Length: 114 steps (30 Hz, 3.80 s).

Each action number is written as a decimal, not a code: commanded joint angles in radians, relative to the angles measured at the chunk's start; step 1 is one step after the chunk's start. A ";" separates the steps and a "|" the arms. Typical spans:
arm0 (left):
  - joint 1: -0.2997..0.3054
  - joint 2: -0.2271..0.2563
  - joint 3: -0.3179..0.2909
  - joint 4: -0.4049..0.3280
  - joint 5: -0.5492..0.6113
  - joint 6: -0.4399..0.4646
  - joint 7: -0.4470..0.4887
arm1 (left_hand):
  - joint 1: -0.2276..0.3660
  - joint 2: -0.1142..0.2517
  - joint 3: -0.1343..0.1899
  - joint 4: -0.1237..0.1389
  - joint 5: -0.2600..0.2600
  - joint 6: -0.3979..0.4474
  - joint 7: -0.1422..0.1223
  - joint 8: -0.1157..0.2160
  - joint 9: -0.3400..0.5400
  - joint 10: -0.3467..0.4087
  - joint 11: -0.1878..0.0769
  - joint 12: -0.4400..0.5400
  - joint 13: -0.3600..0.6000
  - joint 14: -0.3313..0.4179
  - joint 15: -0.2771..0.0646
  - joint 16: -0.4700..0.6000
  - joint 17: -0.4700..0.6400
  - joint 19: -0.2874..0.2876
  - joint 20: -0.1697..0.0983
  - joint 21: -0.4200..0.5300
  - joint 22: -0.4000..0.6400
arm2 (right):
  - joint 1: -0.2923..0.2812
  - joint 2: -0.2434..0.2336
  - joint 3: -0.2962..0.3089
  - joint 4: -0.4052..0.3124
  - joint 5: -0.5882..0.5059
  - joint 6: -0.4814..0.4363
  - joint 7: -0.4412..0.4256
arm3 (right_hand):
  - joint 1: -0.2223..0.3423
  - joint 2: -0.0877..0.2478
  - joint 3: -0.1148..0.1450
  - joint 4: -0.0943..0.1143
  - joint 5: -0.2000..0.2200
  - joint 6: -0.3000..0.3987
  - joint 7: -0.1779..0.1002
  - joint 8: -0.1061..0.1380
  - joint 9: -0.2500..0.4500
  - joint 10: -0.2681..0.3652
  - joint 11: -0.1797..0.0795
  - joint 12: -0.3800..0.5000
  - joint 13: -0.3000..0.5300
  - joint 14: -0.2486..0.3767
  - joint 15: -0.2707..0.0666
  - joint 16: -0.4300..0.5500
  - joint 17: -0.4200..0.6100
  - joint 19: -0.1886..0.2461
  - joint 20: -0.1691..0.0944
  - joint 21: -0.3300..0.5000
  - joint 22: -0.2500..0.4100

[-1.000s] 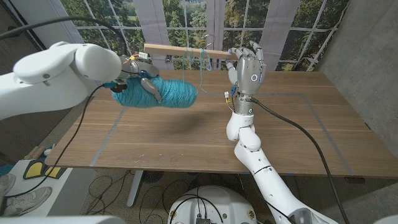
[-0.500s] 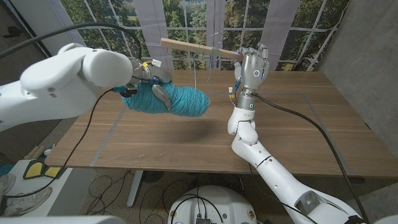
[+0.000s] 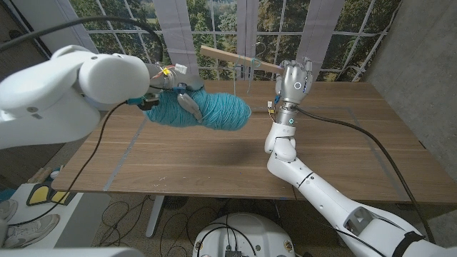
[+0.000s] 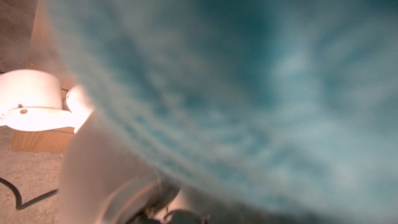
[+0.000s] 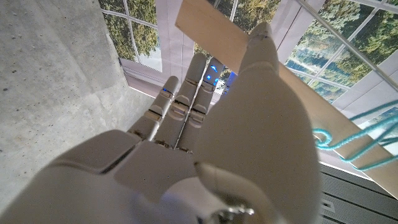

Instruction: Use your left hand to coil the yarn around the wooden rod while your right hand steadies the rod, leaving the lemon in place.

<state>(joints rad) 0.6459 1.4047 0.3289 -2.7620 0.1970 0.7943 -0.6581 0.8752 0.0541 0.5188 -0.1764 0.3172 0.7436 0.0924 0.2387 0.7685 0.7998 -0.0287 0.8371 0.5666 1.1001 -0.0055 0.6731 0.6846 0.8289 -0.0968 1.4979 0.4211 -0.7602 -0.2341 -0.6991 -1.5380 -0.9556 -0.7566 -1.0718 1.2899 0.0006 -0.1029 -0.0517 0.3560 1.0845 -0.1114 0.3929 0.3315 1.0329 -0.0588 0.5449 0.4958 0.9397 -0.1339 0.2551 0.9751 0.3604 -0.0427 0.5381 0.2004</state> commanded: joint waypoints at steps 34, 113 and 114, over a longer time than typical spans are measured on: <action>0.460 -0.181 -0.647 0.021 -0.009 -0.118 0.210 | 0.017 0.102 0.264 0.254 0.005 0.099 -0.094 0.009 0.000 0.040 -0.083 0.042 0.623 0.250 -0.195 0.181 0.221 0.003 -0.121 0.003 0.040 | -0.027 -0.107 -0.032 0.018 -0.064 0.116 -0.045 | 0.159 0.158 -0.011 0.010 0.006 0.030 -0.029 -0.004 0.004 0.093 -0.091 -0.006 0.019 0.013 -0.105 -0.011 0.017 -0.008 -0.129 0.010 -0.003; 0.249 0.036 0.148 0.206 0.423 0.292 0.265 | 0.010 0.099 0.263 0.257 0.008 0.102 -0.090 0.008 -0.006 0.038 -0.082 0.042 0.622 0.246 -0.194 0.185 0.207 0.002 -0.121 0.000 0.039 | 0.021 -0.400 -0.046 -0.559 -0.397 0.106 1.909 | 0.184 0.168 -0.037 0.035 0.020 0.015 -0.029 -0.024 0.013 0.069 -0.093 -0.044 0.036 0.001 -0.105 -0.036 0.034 0.007 -0.151 0.027 -0.006; 0.279 0.029 0.127 0.213 0.399 0.291 0.316 | 0.010 0.098 0.263 0.257 0.009 0.101 -0.092 0.008 -0.005 0.036 -0.081 0.045 0.627 0.244 -0.194 0.182 0.204 0.000 -0.121 -0.001 0.038 | 0.021 -0.397 -0.042 -0.554 -0.391 0.109 1.915 | 0.185 0.168 -0.037 0.035 0.021 0.016 -0.030 -0.024 0.013 0.068 -0.094 -0.045 0.036 0.001 -0.105 -0.036 0.034 0.007 -0.151 0.027 -0.006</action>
<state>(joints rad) 0.9853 1.4861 0.2918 -2.5995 0.4754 1.0627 -0.3449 0.8752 0.0541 0.5186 -0.1762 0.3187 0.7423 0.0910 0.2446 0.7599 0.7998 -0.0287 0.8376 0.5667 1.1019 -0.0037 0.6769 0.6846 0.8284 -0.0963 1.4907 0.4223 -0.7568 -0.6650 -0.7729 -2.1128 -1.3308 -0.6798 0.5353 1.2991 -0.0086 -0.1404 -0.0255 0.3703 1.0996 -0.1416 0.3659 0.3380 1.0737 -0.1188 0.5053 0.5294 0.9432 -0.1375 0.2213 1.0074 0.3646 -0.0463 0.5612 0.1934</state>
